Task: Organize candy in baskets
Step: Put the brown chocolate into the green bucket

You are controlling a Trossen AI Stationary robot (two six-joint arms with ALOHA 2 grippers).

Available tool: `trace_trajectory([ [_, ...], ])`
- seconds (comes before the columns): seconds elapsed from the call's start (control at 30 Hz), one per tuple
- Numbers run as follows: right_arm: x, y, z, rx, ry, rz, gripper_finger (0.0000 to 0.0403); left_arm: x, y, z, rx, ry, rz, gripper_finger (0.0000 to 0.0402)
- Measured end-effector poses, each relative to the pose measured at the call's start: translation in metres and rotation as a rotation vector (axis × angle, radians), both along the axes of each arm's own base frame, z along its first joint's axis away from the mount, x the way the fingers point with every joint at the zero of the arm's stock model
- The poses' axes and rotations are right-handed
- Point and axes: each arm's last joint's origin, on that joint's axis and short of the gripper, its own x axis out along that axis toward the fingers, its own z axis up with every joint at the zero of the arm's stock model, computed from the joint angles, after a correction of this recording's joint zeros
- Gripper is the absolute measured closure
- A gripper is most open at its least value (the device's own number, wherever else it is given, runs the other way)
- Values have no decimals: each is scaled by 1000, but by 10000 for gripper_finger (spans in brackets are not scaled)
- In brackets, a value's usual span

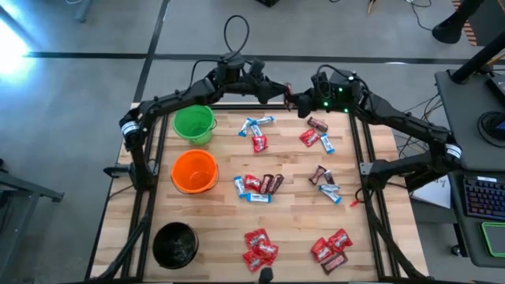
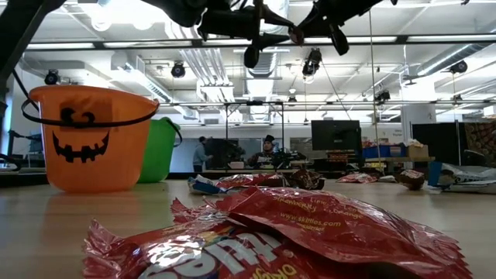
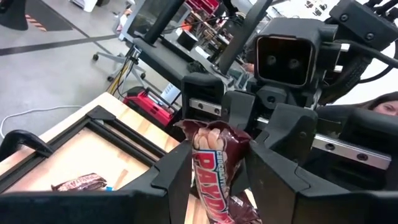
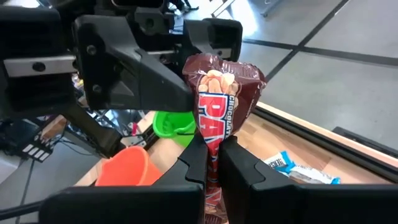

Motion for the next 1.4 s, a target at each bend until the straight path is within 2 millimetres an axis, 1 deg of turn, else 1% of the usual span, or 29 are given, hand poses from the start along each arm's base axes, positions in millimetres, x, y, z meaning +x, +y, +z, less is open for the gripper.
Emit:
trace_trajectory([
  [0.2,6,-2,-5,11,10,-4,387,7,1,-8,-13,3,-3,272],
  [0.3,9,-2,-7,14,11,2,387,7,1,-9,-20,2,-6,280],
  [0.37,10,-2,-6,14,8,3,387,7,1,-9,-15,-1,-11,292],
  [0.57,10,-2,-6,21,5,4,387,7,0,-8,-11,-3,-27,356],
  [0.67,10,-2,-6,22,4,5,387,7,0,-8,-9,-4,-32,378],
  [1.0,10,-2,-6,3,13,10,384,7,0,-8,-4,-4,-39,385],
  [1.1,10,-2,-7,-6,24,7,364,7,0,-8,-5,-4,-45,390],
  [1.27,9,-1,-8,-7,43,7,309,7,-1,-9,-8,-1,-55,393],
  [1.4,8,-1,-9,-1,51,2,275,7,0,-8,-7,-4,-61,393],
])
